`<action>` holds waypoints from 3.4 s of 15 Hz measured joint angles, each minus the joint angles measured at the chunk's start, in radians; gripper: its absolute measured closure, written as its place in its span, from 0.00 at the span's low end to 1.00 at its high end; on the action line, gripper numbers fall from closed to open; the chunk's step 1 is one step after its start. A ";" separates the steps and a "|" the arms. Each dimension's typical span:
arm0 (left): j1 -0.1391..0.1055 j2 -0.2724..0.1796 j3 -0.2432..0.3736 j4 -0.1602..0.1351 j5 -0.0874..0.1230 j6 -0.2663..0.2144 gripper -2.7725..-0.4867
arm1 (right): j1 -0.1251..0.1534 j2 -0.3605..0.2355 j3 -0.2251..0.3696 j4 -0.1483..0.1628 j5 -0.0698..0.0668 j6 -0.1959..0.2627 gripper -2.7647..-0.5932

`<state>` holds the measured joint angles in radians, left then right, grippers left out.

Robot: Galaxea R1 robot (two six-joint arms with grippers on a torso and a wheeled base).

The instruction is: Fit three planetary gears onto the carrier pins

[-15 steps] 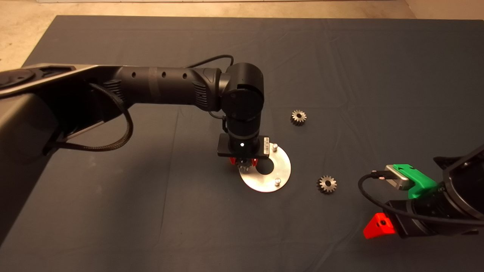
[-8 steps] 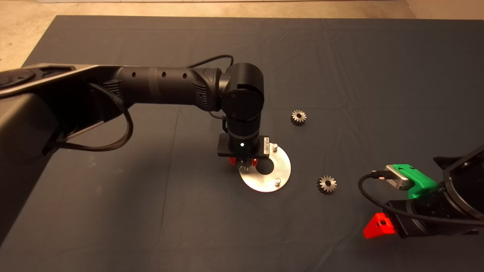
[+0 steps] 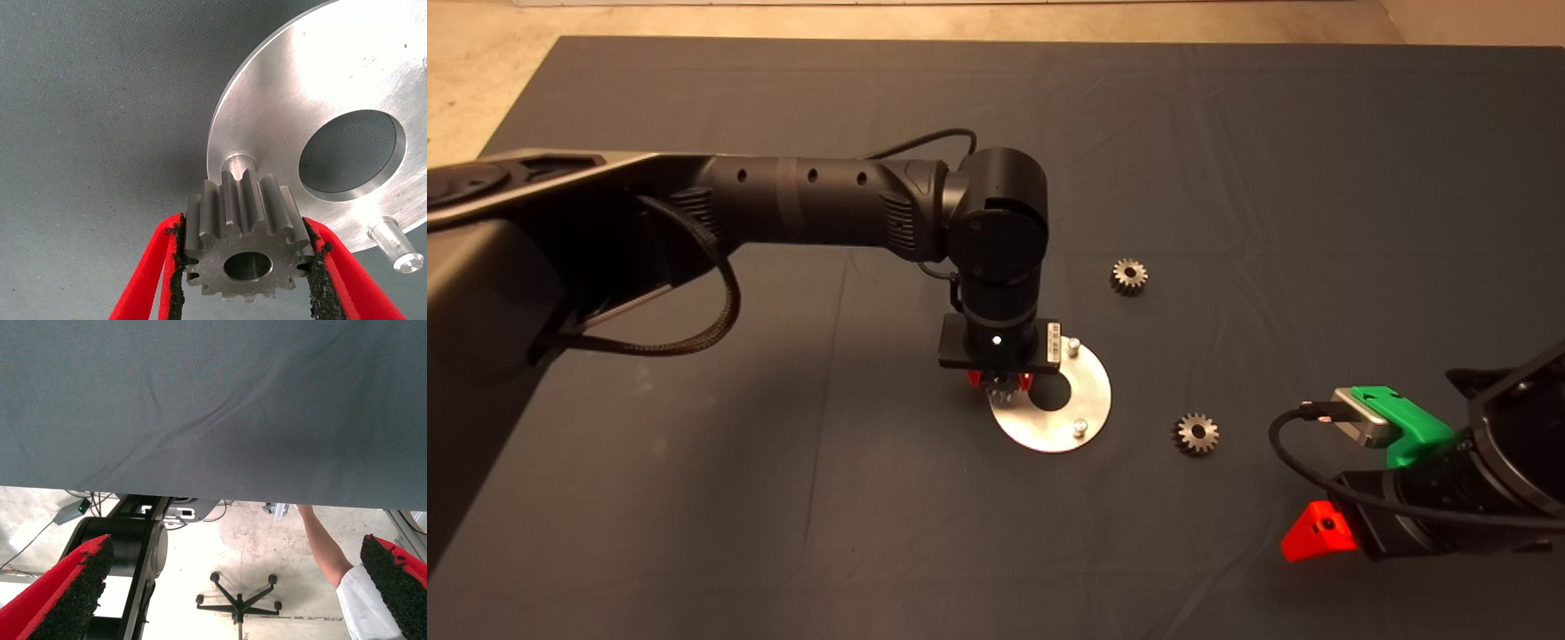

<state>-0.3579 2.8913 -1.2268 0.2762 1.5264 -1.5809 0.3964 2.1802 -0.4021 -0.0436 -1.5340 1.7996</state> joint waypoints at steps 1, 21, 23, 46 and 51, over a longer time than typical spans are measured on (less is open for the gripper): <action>0.000 0.001 0.000 0.002 0.000 -0.001 0.78 | 0.000 0.000 0.000 0.000 0.000 0.000 0.01; 0.001 -0.003 0.000 0.010 -0.003 -0.001 0.76 | 0.000 0.000 0.000 0.000 0.000 0.000 0.01; 0.001 -0.008 0.000 0.009 -0.010 -0.001 0.76 | 0.000 0.000 0.000 0.000 0.000 0.000 0.01; 0.000 -0.150 0.268 -0.003 -0.008 -0.003 0.39 | 0.000 0.000 -0.154 -0.003 0.000 -0.345 0.01; -0.006 -0.478 0.528 -0.043 0.005 -0.009 0.32 | -0.001 0.034 -0.271 -0.073 -0.001 -0.733 0.01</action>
<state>-0.3636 2.4137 -0.6987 0.2331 1.5317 -1.5900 0.3959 2.2144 -0.6727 -0.1167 -1.5347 1.0662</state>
